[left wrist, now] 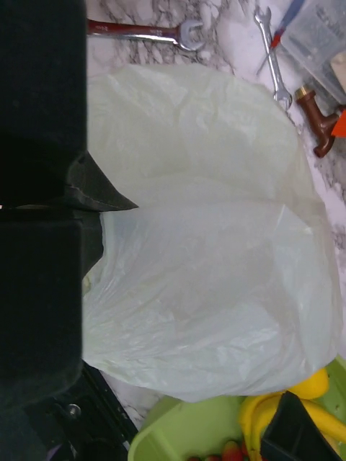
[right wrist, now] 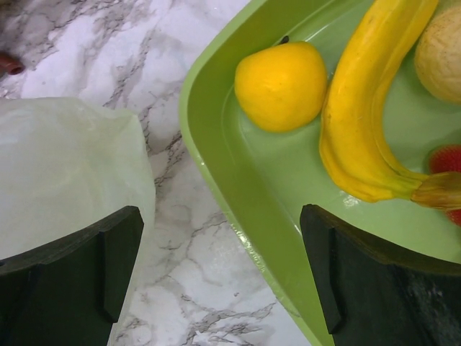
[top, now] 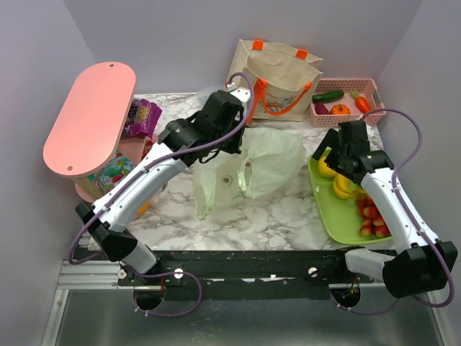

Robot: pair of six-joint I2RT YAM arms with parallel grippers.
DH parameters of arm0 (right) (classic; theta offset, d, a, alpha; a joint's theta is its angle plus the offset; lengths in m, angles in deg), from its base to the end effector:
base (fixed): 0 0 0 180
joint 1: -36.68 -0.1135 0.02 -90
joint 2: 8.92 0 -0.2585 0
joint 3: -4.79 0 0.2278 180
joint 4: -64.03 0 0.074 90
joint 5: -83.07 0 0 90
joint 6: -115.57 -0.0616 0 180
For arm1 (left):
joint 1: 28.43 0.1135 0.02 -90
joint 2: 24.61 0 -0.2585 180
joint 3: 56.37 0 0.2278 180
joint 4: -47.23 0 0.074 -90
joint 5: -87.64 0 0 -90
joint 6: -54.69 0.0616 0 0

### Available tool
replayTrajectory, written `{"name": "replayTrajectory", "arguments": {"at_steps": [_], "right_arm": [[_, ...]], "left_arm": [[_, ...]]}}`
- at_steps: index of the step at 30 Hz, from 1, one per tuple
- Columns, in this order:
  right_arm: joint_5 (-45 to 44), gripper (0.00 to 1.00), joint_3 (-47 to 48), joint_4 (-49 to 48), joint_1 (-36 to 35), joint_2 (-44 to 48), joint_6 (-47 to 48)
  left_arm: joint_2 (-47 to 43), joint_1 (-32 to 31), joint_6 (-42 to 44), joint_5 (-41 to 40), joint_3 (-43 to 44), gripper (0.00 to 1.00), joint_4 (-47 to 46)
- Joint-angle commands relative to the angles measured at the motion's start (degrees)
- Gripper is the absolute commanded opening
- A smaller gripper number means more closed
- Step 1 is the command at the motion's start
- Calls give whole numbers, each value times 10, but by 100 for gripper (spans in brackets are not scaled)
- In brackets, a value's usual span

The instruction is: Place the food into the grocery bag and tie it

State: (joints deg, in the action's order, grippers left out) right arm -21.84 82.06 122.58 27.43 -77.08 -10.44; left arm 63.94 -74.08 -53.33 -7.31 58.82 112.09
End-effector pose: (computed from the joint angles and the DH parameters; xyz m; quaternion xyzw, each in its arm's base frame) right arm 0.2351 0.0222 0.2881 0.2590 0.8944 0.0199 0.3640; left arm 0.2299 -0.2276 0.3903 0.1963 0.8773 -0.1971 0.3911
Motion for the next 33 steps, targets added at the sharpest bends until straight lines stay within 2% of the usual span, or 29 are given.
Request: {"name": "replayTrajectory", "arguments": {"at_steps": [1,7,12,16,19,24,27,33], "right_arm": [[63,100,23,-18,4,11,1],[197,100,49,-11,3,1,36],[183,100,70,14,3,2,50],[92,100,85,46,4,15,44],[43,100,78,58,3,29,33],[-14,100,33,43,3,45,-1],[-34,100,7,20,3,31,-15],[-65,100,19,-12,4,-33,-10]], "left_arm": [[-10,-9,-71,-132,104,0,175],[35,-39,-176,-268,231,0,347],[90,-70,-245,-295,284,0,421],[97,-95,-276,-289,242,0,381],[90,-93,-284,-237,180,0,314],[95,-90,-290,-153,130,0,231],[101,-89,-300,-132,131,0,221],[97,-88,-309,-111,128,0,227]]}}
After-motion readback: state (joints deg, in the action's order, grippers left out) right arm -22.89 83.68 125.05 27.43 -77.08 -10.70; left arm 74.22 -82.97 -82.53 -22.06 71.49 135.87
